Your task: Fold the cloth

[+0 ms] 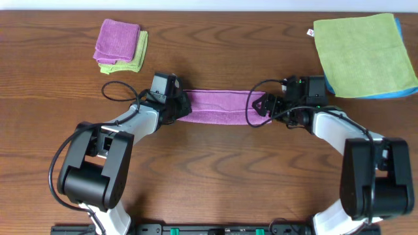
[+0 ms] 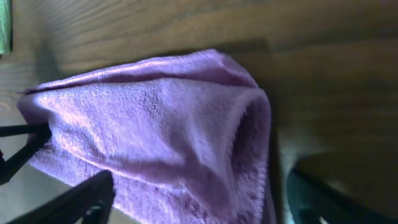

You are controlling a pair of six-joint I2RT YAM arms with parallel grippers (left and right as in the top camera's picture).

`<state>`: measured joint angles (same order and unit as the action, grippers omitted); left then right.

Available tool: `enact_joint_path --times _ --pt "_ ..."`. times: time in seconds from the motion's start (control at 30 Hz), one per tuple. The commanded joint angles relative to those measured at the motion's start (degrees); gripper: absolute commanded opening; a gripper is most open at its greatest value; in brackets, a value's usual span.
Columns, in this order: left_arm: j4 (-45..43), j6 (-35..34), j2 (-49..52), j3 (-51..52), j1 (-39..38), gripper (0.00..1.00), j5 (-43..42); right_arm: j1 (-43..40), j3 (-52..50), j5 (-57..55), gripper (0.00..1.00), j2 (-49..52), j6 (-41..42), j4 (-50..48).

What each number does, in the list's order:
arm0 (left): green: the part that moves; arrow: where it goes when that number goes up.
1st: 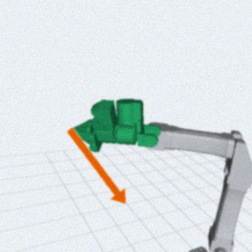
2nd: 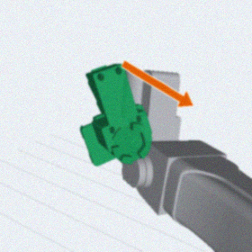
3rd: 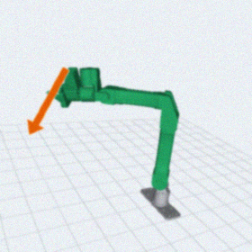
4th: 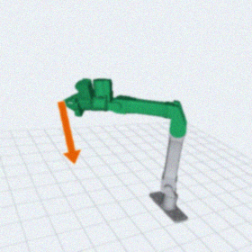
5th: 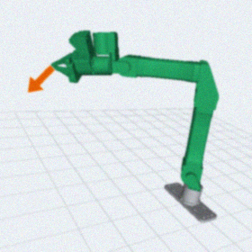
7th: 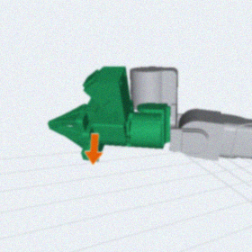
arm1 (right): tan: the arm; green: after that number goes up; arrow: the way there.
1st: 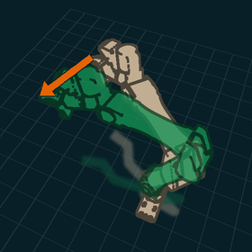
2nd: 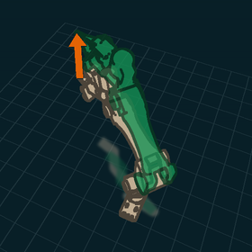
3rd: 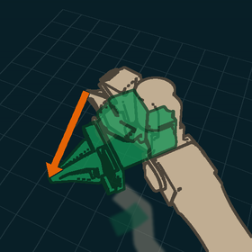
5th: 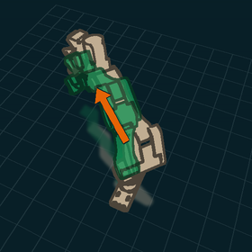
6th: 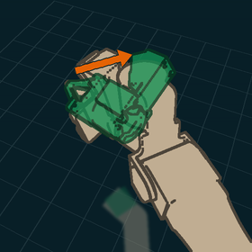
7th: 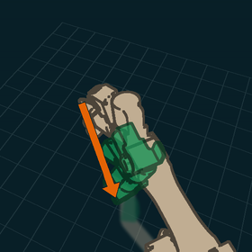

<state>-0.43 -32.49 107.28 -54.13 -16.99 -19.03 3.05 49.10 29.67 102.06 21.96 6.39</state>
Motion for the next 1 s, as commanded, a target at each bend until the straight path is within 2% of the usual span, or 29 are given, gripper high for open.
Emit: enact_joint_path --times 0.0,0.1,0.2,0.3,0.37,0.4,0.43,0.97 --pt "0.2 1.2 1.2 -0.8 -0.1 0.06 1.6 2.3 0.3 0.6 0.85 2.3 1.4 -0.8" --pt "0.3 1.2 1.2 -0.8 -0.1 0.06 1.4 3.5 0.3 0.5 0.79 3.5 1.3 -1.9" --pt "0.8 1.2 1.2 -0.8 -0.1 0.06 1.4 4.2 0.3 -1.0 0.60 3.8 0.6 -2.5" --pt "1.7 1.2 1.2 -0.8 -0.1 0.06 1.4 4.3 0.3 -1.2 0.51 3.7 -0.6 -4.4" --pt "2.2 1.2 1.2 -0.8 -0.1 0.06 1.4 4.1 0.3 -1.1 0.32 3.6 -0.8 -5.8" --pt "2.3 1.2 1.2 -0.8 -0.1 0.05 1.3 4.1 0.3 -1.1 0.13 3.5 -0.8 -6.2" --pt "2.4 1.2 1.2 -0.8 0.0 0.06 1.1 4.1 0.4 -1.1 0.01 3.4 -0.8 -6.4" --pt "2.1 1.2 0.8 -2.9 0.1 0.06 -0.5 4.9 0.4 -0.7 0.01 -8.2 -1.9 -6.6"
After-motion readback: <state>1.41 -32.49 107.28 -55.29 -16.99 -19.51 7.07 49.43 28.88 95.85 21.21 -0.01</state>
